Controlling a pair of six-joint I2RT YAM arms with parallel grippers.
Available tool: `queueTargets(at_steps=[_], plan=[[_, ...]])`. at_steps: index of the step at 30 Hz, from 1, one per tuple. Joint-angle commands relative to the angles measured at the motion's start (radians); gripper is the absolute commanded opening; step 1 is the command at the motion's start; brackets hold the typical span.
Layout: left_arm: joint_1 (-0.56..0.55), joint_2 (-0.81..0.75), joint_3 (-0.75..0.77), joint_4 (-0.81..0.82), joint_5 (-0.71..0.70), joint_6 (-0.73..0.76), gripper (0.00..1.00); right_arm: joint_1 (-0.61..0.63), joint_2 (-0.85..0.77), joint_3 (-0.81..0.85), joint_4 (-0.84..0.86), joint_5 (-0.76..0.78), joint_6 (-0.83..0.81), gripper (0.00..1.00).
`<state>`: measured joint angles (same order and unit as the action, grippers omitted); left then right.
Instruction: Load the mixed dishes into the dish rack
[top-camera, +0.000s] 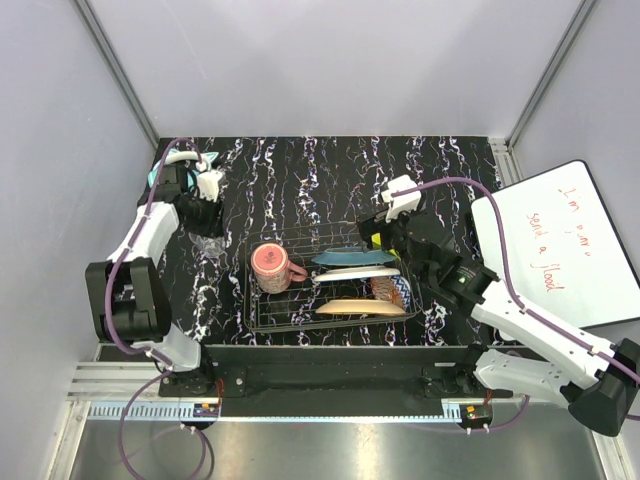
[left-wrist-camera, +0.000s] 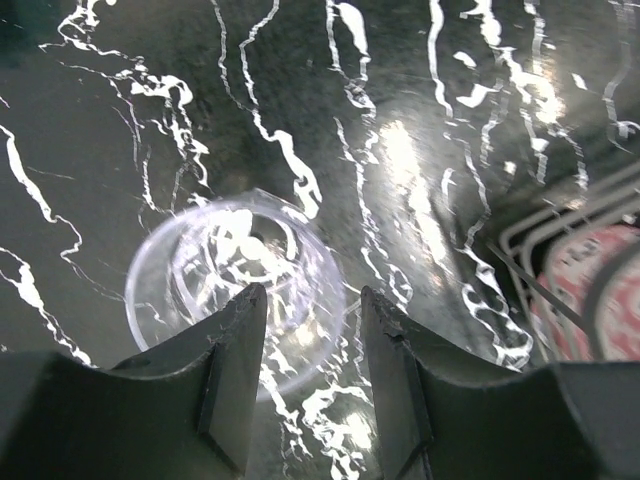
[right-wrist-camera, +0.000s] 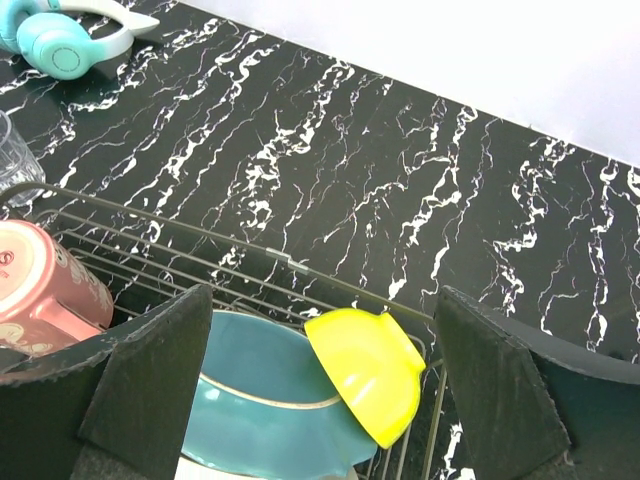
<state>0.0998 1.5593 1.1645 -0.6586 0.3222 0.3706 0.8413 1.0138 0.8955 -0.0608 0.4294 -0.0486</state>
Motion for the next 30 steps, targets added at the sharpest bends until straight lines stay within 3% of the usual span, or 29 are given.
queueTargets(at_steps=[1,7,9,10,12,18,25,29,30], plan=[[-0.005,0.044,0.011,0.085,-0.041,0.022,0.47,-0.01,-0.021,0.043,-0.031,0.034,0.012,1.0],[-0.018,0.105,-0.015,0.091,-0.041,0.025,0.44,-0.011,0.002,0.071,-0.043,0.037,0.001,1.0],[-0.022,0.11,-0.032,0.093,-0.04,0.027,0.28,-0.013,0.009,0.082,-0.042,0.034,0.003,1.0],[-0.022,0.107,-0.034,0.091,-0.041,0.025,0.09,-0.011,0.009,0.088,-0.045,0.032,0.004,1.0],[-0.022,0.096,-0.028,0.073,-0.035,0.021,0.0,-0.011,0.015,0.095,-0.047,0.026,0.006,1.0],[-0.018,-0.118,0.075,-0.044,0.075,-0.035,0.0,-0.013,0.04,0.135,-0.047,-0.035,0.018,1.0],[0.02,-0.476,0.276,-0.049,0.447,-0.192,0.0,-0.021,0.129,0.235,-0.045,-0.24,0.116,1.0],[0.043,-0.625,0.253,0.092,0.65,-0.367,0.0,-0.093,0.167,0.321,-0.004,-0.525,0.257,1.0],[0.041,-0.63,0.242,0.115,0.726,-0.472,0.0,-0.137,0.181,0.332,0.016,-0.581,0.338,1.0]])
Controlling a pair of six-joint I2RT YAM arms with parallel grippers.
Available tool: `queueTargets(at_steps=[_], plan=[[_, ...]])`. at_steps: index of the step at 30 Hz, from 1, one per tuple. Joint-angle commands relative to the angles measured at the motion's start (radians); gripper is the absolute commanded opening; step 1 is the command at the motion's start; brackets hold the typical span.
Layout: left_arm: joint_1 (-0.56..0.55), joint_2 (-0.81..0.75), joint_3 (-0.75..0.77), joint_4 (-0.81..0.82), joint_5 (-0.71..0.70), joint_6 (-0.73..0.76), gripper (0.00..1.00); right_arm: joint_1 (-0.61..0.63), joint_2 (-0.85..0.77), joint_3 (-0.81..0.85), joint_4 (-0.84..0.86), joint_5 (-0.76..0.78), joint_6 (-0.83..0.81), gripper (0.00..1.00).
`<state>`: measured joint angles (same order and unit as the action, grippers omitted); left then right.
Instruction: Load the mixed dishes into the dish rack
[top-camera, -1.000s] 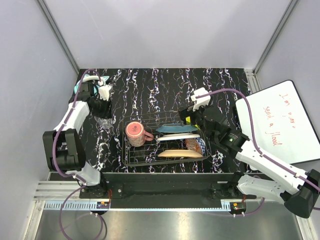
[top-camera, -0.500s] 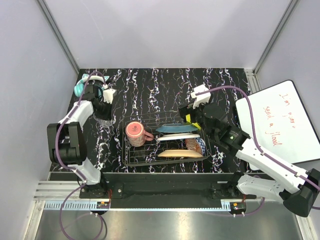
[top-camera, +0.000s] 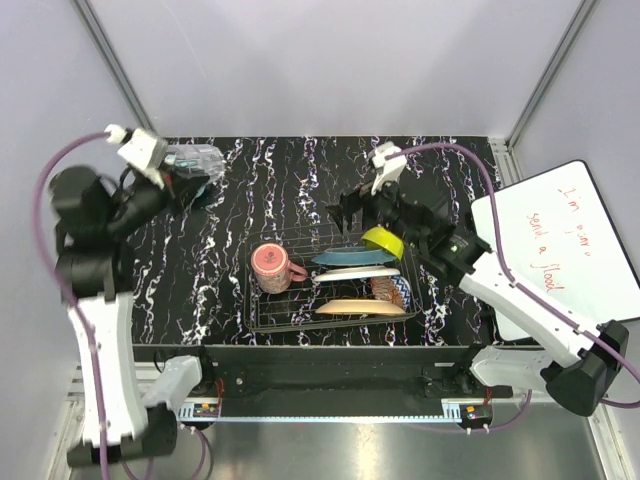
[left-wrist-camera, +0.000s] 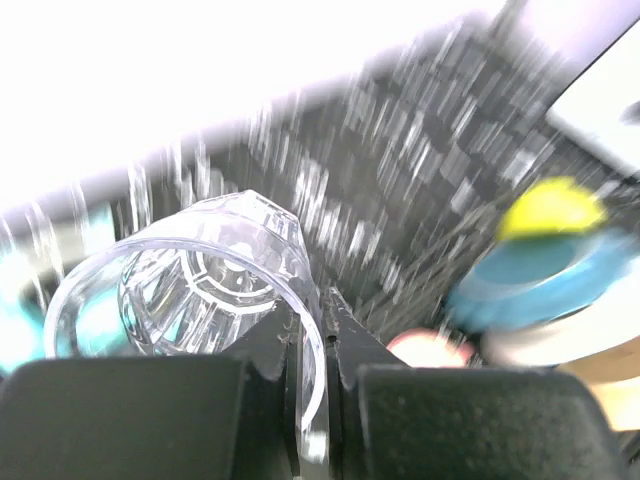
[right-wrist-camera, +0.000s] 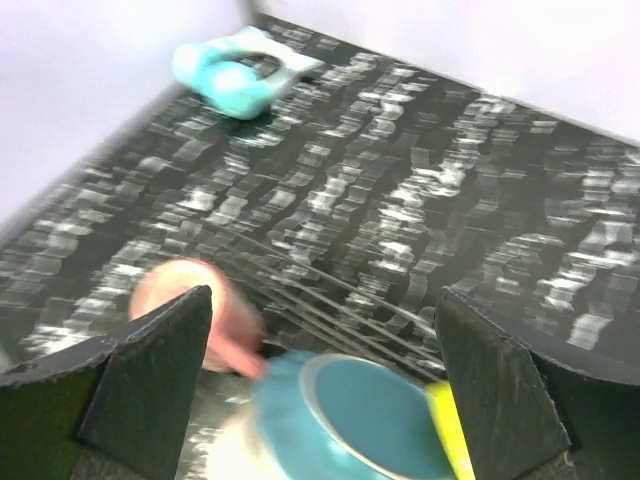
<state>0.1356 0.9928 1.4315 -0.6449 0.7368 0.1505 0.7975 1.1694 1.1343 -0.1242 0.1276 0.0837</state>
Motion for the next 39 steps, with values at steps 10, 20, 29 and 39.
queueTargets(at_steps=[10,20,29,39], plan=[[-0.001,0.015,-0.391,1.249,0.437,-1.236,0.0,-0.319,0.206,0.108,0.844,-0.851,1.056,0.99],[-0.063,0.095,-0.31,1.384,0.412,-1.302,0.0,-0.322,0.407,0.147,1.031,-0.967,1.289,1.0],[-0.137,0.141,-0.338,1.423,0.378,-1.299,0.0,-0.305,0.463,0.222,0.971,-0.994,1.269,1.0],[-0.212,0.219,-0.293,1.429,0.358,-1.263,0.0,-0.276,0.55,0.303,0.953,-1.046,1.297,1.0]])
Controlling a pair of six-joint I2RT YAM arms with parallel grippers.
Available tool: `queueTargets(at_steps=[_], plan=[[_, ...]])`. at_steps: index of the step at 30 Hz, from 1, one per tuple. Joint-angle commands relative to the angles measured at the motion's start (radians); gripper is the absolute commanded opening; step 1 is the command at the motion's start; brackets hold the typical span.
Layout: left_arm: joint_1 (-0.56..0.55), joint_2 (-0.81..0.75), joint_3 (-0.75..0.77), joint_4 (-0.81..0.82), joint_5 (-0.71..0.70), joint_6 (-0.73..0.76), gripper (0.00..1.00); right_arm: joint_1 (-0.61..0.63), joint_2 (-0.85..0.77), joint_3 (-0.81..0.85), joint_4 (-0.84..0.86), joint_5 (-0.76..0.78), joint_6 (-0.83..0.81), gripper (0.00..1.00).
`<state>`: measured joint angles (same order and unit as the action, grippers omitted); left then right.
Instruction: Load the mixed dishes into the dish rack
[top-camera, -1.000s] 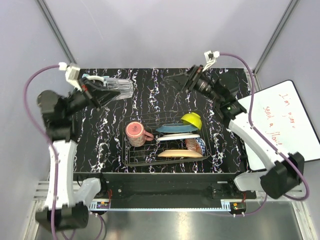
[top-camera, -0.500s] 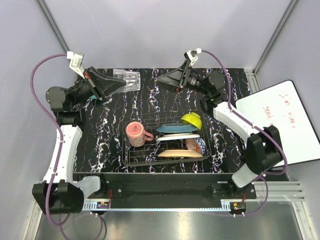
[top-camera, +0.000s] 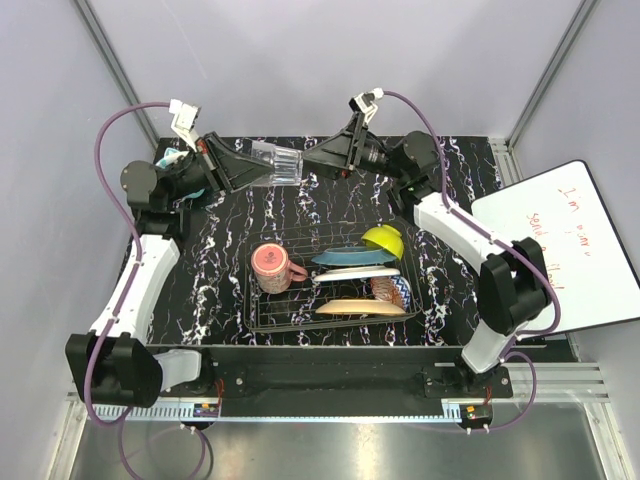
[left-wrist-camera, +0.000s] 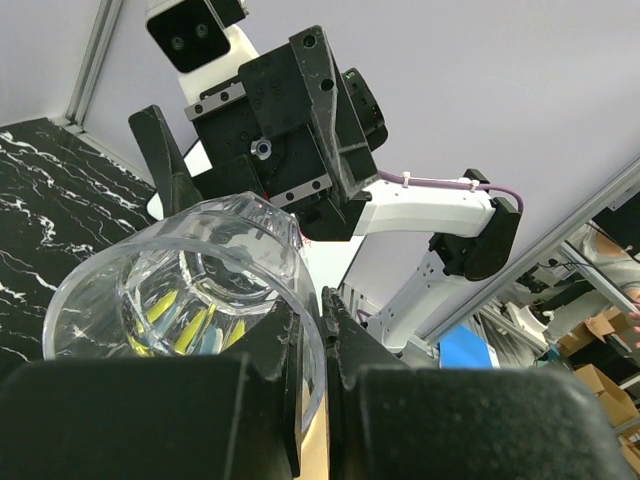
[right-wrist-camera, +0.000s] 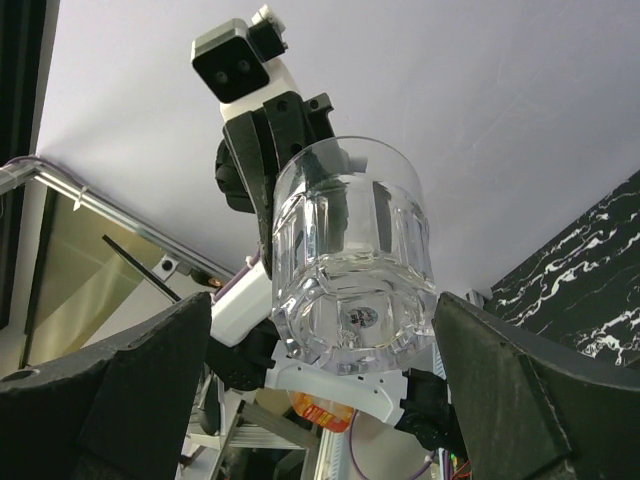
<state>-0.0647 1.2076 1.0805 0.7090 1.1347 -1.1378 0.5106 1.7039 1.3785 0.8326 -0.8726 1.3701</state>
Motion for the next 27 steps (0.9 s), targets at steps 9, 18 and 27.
queueTargets(at_steps=[9,18,27], plan=[[-0.035,0.04,0.101,0.063,-0.038,0.044,0.0,0.031,0.053,0.135,-0.14,-0.098,-0.068,1.0],[-0.056,0.064,0.104,0.041,-0.044,0.078,0.0,0.051,0.1,0.183,-0.096,-0.106,-0.048,1.0],[-0.06,0.044,0.049,-0.012,-0.02,0.141,0.0,0.046,0.135,0.179,-0.006,-0.108,0.032,0.03]])
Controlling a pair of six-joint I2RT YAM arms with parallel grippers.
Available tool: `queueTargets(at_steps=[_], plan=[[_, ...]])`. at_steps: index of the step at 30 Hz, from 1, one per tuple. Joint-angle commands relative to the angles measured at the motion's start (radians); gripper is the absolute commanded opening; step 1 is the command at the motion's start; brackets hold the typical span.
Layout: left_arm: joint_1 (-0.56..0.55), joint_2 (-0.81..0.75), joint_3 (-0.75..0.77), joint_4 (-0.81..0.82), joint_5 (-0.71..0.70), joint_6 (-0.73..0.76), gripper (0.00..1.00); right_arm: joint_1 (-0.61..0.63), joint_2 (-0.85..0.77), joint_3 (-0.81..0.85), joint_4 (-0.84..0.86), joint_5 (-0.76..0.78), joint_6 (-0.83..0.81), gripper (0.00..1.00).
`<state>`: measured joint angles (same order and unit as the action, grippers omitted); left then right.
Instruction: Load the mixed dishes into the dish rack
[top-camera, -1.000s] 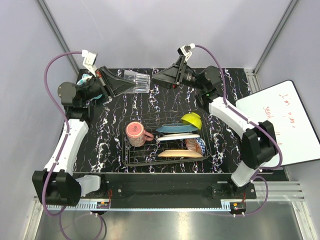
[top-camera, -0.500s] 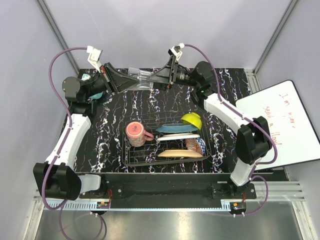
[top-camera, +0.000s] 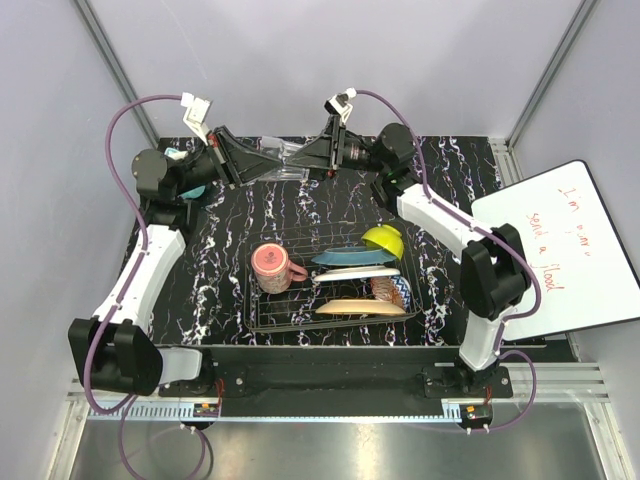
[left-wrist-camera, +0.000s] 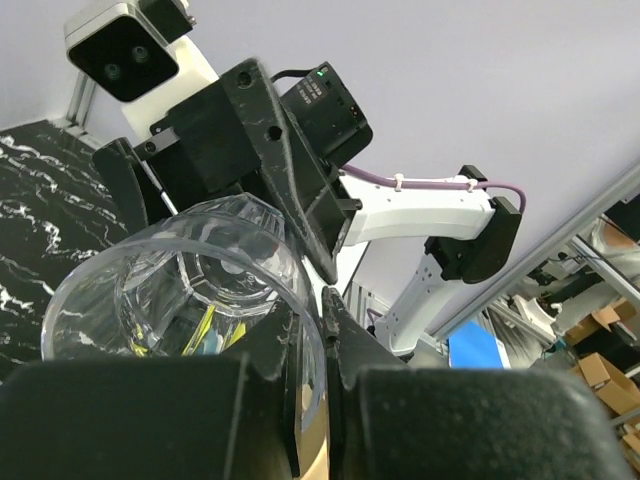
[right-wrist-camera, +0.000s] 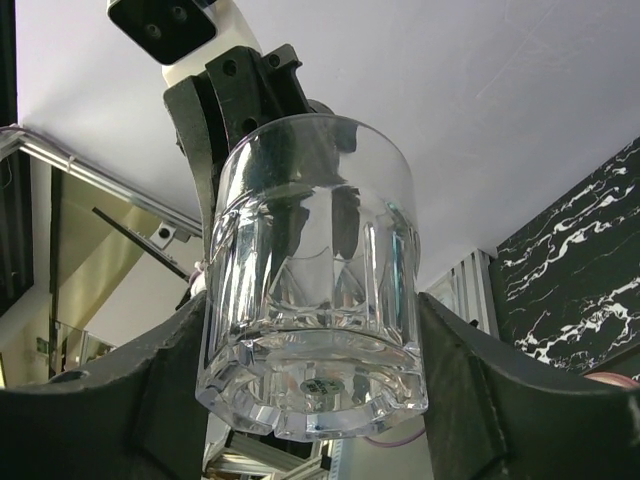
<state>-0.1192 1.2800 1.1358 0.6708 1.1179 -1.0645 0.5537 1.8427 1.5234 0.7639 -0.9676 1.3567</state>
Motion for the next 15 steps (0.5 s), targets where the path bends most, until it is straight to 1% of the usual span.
queueTargets(at_steps=[1,4,5,6,7,8,9,10,11,12,13,14,15], plan=[[-0.004,-0.031,-0.008,-0.005,0.002,0.089,0.0,0.003,-0.016,0.029,0.054,-0.008,0.035,0.0],[0.004,-0.051,-0.031,-0.046,0.016,0.126,0.0,-0.005,-0.062,0.012,-0.027,-0.002,-0.048,0.0],[0.006,-0.063,-0.039,-0.059,0.02,0.138,0.02,-0.009,-0.078,0.009,-0.104,0.006,-0.079,0.0],[0.015,-0.07,-0.045,-0.086,0.025,0.155,0.28,-0.011,-0.094,0.011,-0.153,0.012,-0.155,0.0],[0.022,-0.074,-0.044,-0.177,0.026,0.211,0.45,-0.015,-0.126,0.017,-0.217,0.016,-0.206,0.0],[0.033,-0.086,-0.041,-0.227,0.028,0.243,0.6,-0.017,-0.141,0.047,-0.388,0.021,-0.265,0.0],[0.067,-0.094,-0.031,-0.267,0.037,0.276,0.79,-0.017,-0.154,0.073,-0.499,0.029,-0.412,0.0],[0.088,-0.102,-0.028,-0.325,0.046,0.338,0.99,-0.017,-0.174,0.105,-0.622,0.059,-0.497,0.0],[0.113,-0.114,-0.019,-0.359,0.062,0.374,0.99,-0.017,-0.18,0.177,-0.881,0.079,-0.58,0.0],[0.174,-0.119,0.007,-0.403,0.08,0.449,0.99,-0.017,-0.181,0.216,-1.004,0.101,-0.725,0.0],[0.202,-0.123,0.024,-0.513,0.091,0.493,0.99,-0.015,-0.18,0.294,-1.12,0.146,-0.793,0.0],[0.229,-0.122,0.045,-0.59,0.101,0.549,0.99,-0.012,-0.18,0.328,-1.325,0.174,-0.854,0.0],[0.284,-0.119,0.098,-0.667,0.106,0.61,0.99,0.001,-0.178,0.363,-1.423,0.208,-0.972,0.0]])
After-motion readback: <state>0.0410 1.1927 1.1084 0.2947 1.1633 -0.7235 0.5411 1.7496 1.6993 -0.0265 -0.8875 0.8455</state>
